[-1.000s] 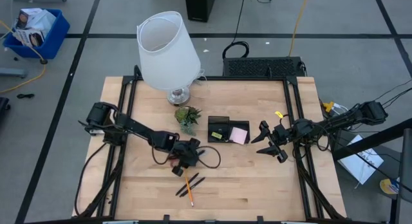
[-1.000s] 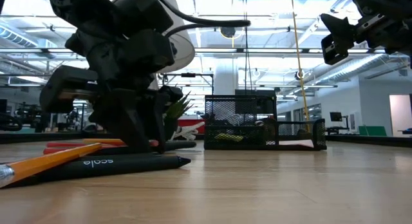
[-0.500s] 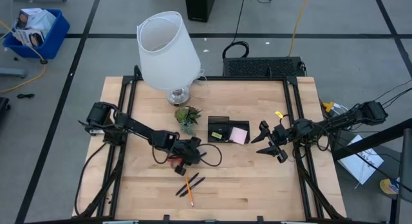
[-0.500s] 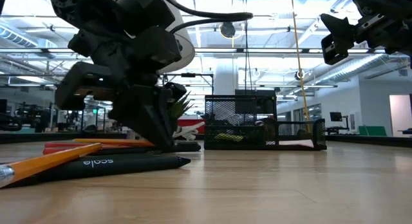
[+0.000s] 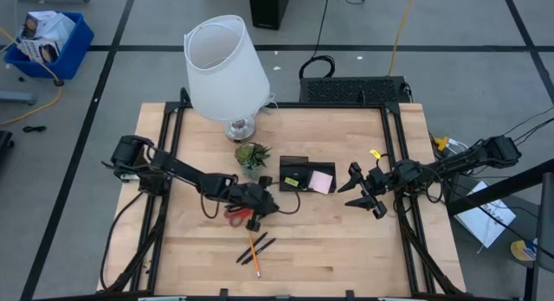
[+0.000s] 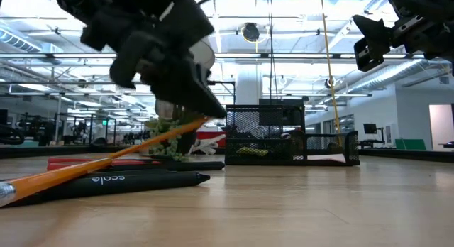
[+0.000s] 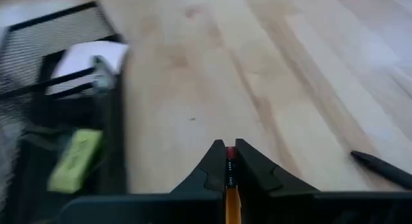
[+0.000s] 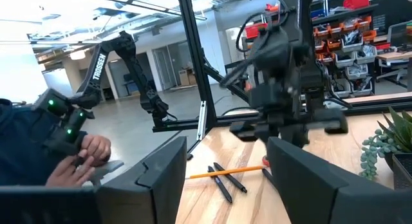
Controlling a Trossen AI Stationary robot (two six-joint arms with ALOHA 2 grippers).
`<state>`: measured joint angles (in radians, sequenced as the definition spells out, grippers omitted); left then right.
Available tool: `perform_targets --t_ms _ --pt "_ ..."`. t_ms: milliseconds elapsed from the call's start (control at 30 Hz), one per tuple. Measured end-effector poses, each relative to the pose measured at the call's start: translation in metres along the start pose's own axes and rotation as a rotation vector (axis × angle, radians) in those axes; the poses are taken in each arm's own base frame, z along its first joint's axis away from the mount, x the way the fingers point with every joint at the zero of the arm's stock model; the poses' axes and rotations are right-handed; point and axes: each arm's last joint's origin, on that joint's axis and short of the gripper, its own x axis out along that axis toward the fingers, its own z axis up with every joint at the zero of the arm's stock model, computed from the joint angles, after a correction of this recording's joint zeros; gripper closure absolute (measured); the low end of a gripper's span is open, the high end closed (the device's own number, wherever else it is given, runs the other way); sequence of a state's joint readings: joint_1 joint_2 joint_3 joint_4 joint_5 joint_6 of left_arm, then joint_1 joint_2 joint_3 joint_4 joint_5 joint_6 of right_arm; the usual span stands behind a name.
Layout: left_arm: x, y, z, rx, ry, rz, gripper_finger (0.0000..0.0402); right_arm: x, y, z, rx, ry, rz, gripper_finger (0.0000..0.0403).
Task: Pick and place office supplies into organizer
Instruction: Put the orange pencil into the desk organizer
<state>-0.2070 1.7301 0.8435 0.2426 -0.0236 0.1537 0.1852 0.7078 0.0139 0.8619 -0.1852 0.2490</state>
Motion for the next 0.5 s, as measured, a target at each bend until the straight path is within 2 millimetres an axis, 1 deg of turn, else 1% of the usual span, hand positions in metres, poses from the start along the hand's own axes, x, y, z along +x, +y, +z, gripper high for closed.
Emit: perform_targets --t_ms 133,267,333,500 --pt "-0.017 0.004 0.017 0.0 -0.084 0.048 0.0387 0.0 0.0 0.0 0.0 0.0 0.0 0.0193" --pt "-0.033 0.008 0.035 0.041 -0.2 0.118 0.0369 0.0 0.0 0.0 0.0 0.0 0.0 0.0191" --pt "-0.041 0.011 0.042 0.062 -0.252 0.161 0.0366 0.0 0.0 0.0 0.0 0.001 -0.001 0.0193" --pt "-0.057 0.023 0.062 0.122 -0.435 0.225 0.0384 0.0 0.0 0.0 0.0 0.001 -0.001 0.0193"
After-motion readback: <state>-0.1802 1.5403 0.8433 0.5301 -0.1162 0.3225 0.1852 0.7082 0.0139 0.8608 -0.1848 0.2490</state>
